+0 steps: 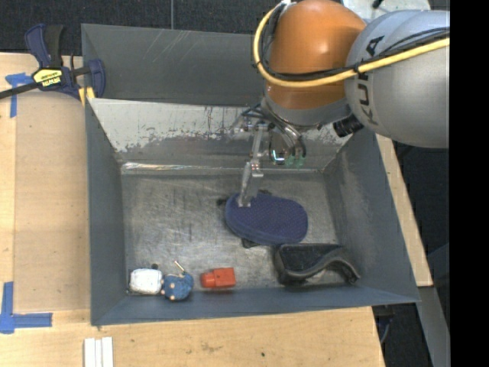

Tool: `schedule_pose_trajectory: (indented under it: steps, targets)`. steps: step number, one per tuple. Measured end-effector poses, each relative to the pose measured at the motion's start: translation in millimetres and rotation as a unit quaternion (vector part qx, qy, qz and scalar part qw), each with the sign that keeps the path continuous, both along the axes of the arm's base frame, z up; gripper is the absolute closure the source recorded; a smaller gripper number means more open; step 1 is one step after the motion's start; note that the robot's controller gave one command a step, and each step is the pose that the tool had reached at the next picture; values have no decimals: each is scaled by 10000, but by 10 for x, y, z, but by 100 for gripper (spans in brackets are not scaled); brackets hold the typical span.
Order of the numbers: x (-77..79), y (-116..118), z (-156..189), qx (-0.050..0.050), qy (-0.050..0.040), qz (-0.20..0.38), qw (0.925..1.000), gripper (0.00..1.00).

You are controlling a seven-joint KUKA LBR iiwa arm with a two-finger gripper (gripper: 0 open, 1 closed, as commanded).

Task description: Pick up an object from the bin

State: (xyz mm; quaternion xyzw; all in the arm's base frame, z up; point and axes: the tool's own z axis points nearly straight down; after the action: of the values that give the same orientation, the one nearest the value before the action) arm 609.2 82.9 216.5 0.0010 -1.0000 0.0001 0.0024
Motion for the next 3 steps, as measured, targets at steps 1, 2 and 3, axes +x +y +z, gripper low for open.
schedule_pose_trajectory:
  steps: [1, 2, 3]
  targets:
    - [-408, -357, -1337, -3, 6, 547, 9985, 0]
    - [13, -972, -1408, -2, -71, 804, 9967, 0]
    - [36, -934, -1370, 1, -128, 812, 9966, 100]
